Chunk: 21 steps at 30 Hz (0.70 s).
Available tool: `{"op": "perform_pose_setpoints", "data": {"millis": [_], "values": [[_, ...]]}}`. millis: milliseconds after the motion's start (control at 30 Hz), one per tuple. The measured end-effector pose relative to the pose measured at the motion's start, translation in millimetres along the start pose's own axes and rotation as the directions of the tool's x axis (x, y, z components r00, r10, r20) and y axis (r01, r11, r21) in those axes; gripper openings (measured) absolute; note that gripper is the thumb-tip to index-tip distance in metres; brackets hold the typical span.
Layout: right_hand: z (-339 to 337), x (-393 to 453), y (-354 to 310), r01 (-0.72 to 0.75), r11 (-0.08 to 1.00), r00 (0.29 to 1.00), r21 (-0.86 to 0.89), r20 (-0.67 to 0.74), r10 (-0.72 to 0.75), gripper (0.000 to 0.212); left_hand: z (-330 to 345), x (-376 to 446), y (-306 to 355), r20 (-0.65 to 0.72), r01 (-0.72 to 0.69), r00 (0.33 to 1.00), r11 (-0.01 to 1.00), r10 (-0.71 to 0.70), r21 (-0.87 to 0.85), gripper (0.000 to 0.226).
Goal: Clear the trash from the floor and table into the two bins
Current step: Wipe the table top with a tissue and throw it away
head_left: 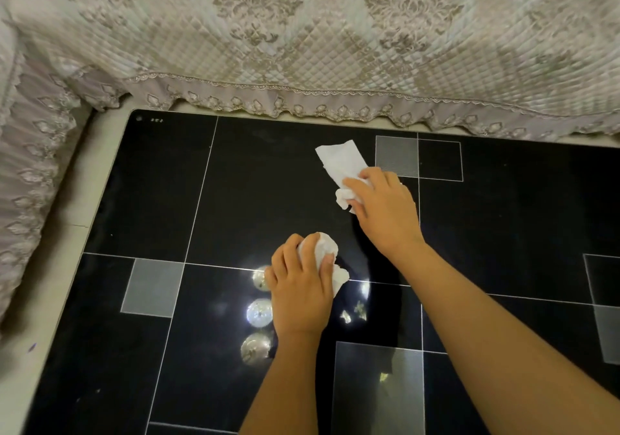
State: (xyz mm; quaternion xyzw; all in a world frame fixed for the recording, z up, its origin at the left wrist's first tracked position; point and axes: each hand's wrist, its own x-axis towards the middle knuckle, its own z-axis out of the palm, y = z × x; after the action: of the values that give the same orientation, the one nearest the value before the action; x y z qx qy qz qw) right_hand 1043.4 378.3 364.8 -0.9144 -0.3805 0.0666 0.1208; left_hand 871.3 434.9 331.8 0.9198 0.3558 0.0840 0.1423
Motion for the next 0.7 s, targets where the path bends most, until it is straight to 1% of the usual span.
{"op": "perform_pose_setpoints", "data": {"millis": [67,133,233,333,400,500,567,633,667,700], "values": [[0,-6,-4,0.004,1.000,1.000,-0.013,0.001,-0.004,0.031,0,1,0,0.000,-0.015,1.000,1.000,0.015,0.003,0.040],[0,-13,-8,0.006,1.000,1.000,-0.020,-0.027,-0.007,0.027,1,1,-1,-0.008,-0.022,1.000,1.000,0.022,0.000,0.039],[-1,-31,-14,-0.024,0.999,0.991,0.038,-0.127,0.029,0.022,0,3,-1,-0.019,-0.045,0.999,0.999,0.045,-0.010,0.039],[-2,-58,-21,-0.067,0.991,0.966,0.114,-0.242,0.093,0.020,-2,4,-1,-0.016,-0.064,0.998,0.996,0.063,-0.055,0.041],[0,-80,-26,-0.111,0.980,0.946,0.165,-0.286,0.155,0.020,-3,5,-1,-0.024,-0.075,0.997,0.994,0.073,-0.078,0.046],[2,-127,-36,-0.219,0.934,0.900,0.284,-0.310,0.305,0.020,-7,5,0,-0.018,-0.109,0.994,0.990,0.108,-0.089,0.065],[0,-167,-43,-0.296,0.889,0.869,0.349,-0.289,0.403,0.020,-13,1,-2,0.048,-0.174,0.983,0.980,0.179,-0.094,0.069],[-3,-214,-49,-0.362,0.836,0.836,0.412,-0.255,0.487,0.021,-21,-19,-2,0.134,-0.299,0.942,0.951,0.307,-0.082,0.056],[-5,-238,-50,-0.386,0.812,0.820,0.438,-0.241,0.520,0.020,-25,-34,-1,0.158,-0.337,0.923,0.936,0.350,-0.103,0.047],[-7,-261,-53,-0.403,0.789,0.807,0.464,-0.226,0.545,0.019,-31,-52,0,0.184,-0.346,0.910,0.925,0.371,-0.155,0.040]]}}
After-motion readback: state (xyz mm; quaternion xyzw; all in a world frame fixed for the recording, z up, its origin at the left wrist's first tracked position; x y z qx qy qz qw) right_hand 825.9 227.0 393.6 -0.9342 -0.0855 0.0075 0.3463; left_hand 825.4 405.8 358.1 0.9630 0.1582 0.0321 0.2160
